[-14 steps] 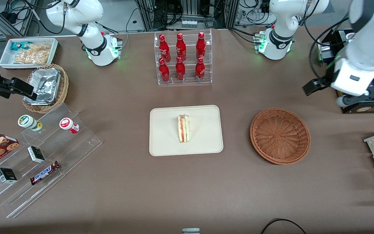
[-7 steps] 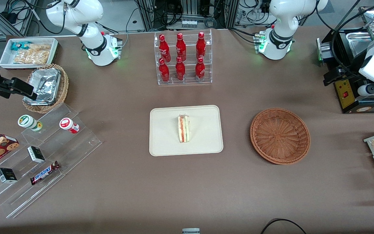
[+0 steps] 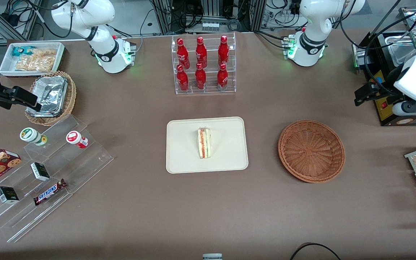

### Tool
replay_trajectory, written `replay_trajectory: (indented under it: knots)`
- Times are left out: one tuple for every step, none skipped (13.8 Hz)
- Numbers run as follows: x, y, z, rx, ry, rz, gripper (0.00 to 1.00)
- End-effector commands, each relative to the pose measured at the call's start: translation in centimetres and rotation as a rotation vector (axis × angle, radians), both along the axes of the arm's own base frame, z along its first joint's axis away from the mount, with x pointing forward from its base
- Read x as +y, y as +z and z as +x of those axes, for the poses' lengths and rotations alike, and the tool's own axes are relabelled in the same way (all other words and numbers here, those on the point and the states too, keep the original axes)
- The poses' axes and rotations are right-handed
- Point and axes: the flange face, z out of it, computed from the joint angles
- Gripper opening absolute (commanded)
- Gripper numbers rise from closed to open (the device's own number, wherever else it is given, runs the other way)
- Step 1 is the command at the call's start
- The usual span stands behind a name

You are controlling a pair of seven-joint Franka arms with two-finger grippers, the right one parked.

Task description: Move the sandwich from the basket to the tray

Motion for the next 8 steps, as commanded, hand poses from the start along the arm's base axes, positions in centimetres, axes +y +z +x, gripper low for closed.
replay_trajectory:
  knots:
    - [0.0,0.7,0.4,-0.013,-0.017,-0.005,1.00]
    - [0.5,0.9,0.3,-0.013,-0.005,-0.004,1.00]
    - [1.2,1.0,0.1,-0.012,0.000,-0.004,1.00]
    - [1.9,1.1,0.1,-0.012,0.018,-0.003,1.00]
    - [2.0,1.5,-0.2,-0.012,0.017,0.001,1.00]
    - [1.9,1.6,-0.3,-0.015,0.014,0.001,1.00]
    - [2.0,1.8,-0.4,-0.016,0.015,0.001,1.00]
    - [2.1,1.9,-0.5,-0.016,0.018,0.002,1.00]
